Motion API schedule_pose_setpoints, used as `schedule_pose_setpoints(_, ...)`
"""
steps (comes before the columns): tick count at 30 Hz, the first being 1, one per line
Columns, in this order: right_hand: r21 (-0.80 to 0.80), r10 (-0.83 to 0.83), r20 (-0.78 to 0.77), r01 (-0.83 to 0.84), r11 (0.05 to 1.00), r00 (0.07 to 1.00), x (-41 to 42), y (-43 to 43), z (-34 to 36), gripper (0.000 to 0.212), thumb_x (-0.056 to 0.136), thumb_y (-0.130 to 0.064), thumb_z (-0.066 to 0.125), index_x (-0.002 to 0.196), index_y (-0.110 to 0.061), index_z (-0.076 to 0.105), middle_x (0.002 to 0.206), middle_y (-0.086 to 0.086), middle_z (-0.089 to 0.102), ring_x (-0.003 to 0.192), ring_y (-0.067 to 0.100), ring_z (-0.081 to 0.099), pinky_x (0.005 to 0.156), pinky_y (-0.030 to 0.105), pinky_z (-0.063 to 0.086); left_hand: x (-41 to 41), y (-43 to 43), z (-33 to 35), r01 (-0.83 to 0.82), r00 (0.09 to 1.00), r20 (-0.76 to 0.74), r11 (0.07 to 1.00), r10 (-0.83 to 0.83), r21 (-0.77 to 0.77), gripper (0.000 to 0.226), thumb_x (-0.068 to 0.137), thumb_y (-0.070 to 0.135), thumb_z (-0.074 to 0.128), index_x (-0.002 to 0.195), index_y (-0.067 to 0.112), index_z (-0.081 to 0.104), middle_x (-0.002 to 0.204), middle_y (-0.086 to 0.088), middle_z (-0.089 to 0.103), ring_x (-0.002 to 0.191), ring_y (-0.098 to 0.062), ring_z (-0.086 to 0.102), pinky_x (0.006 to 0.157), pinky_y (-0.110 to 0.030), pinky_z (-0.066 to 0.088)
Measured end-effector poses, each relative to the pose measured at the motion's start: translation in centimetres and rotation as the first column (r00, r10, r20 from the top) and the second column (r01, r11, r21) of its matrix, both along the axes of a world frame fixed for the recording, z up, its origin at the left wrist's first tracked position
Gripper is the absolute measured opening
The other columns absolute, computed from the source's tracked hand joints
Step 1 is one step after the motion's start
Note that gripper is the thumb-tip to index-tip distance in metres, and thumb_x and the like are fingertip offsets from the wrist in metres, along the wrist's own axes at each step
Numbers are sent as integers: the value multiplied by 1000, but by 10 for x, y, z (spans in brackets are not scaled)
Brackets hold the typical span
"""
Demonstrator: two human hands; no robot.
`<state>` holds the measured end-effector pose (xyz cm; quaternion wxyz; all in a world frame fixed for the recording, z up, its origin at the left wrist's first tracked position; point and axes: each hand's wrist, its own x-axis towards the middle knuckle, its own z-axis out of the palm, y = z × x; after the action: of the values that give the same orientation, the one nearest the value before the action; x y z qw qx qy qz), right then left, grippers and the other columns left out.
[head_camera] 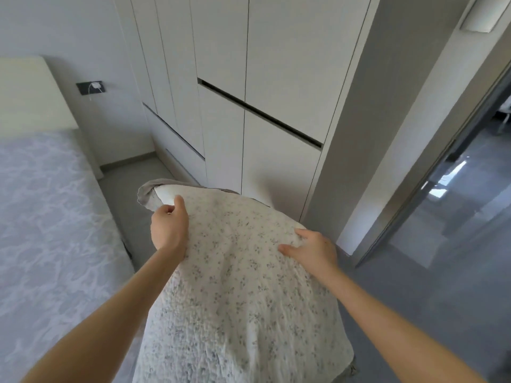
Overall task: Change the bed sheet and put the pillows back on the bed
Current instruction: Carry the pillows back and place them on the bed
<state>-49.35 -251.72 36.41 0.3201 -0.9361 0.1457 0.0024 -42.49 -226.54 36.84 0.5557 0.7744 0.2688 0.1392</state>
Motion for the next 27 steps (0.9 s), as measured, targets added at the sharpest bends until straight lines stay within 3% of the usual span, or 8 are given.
schedule_pose_setpoints(3, -6, 133, -3, -133, 991, 991, 68, -8, 4, 69, 73, -47, 75, 121, -1, 58, 124, 12, 61, 112, 28, 57, 93, 40, 46, 28, -4, 2, -156, 988, 12, 987, 156, -26, 43, 89, 40, 45, 57, 17, 29, 52, 2, 28, 48, -16, 27, 49, -27, 23)
schedule_pose_setpoints(6, -21, 297, -1, -296, 955, 955, 136, 5, 6, 66, 75, -49, 73, 131, -18, 56, 130, -3, 59, 117, 21, 55, 91, 32, 47, 48, 3, 6, -316, 949, 5, 948, 317, -29, 42, 90, 39, 46, 56, 19, 31, 51, 4, 30, 48, -14, 29, 49, -27, 24)
schedule_pose_setpoints(14, -63, 616, -35, -617, 784, 787, 304, 130, -13, 68, 74, -46, 76, 134, -25, 53, 136, -4, 54, 125, 19, 50, 95, 30, 41, 118, 87, -7, -638, 768, -61, 770, 637, -3, 38, 89, 45, 40, 65, 17, 34, 57, 5, 33, 53, -16, 33, 50, -28, 27)
schedule_pose_setpoints(20, -11, 724, -90, -728, 686, 684, 434, 251, -28, 62, 72, -45, 78, 128, -26, 58, 132, -7, 57, 122, 15, 52, 95, 29, 41, 222, 192, -17, -722, 683, -119, 691, 721, 41, 36, 90, 42, 38, 66, 15, 32, 55, 4, 28, 48, -15, 27, 50, -27, 25)
schedule_pose_setpoints(27, -36, 797, -16, -797, 602, 603, 600, 374, -15, 56, 74, -45, 75, 126, -27, 60, 130, -8, 58, 120, 14, 53, 92, 28, 42, 366, 301, -6, -788, 614, -61, 616, 787, 18, 30, 88, 34, 40, 66, 16, 29, 56, 3, 27, 50, -15, 24, 49, -29, 22)
